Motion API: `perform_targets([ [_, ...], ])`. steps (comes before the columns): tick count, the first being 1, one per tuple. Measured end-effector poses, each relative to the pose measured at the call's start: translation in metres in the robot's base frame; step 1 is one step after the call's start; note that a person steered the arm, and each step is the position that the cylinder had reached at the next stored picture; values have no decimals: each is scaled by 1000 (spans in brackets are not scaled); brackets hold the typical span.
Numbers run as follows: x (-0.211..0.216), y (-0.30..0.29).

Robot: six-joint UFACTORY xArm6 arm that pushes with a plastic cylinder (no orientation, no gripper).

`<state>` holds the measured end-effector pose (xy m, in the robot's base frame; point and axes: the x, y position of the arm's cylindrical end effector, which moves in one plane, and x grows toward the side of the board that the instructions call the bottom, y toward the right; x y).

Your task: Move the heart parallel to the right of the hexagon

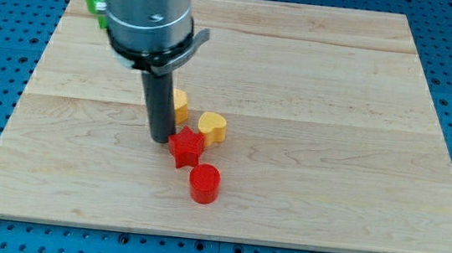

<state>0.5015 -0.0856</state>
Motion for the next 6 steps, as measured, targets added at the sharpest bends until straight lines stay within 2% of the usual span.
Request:
perform_targets([
  [1, 4, 40],
  [2, 4, 21],
  [3, 7, 29],
  [4, -12, 60],
  [5, -26, 47],
  [6, -14, 114],
])
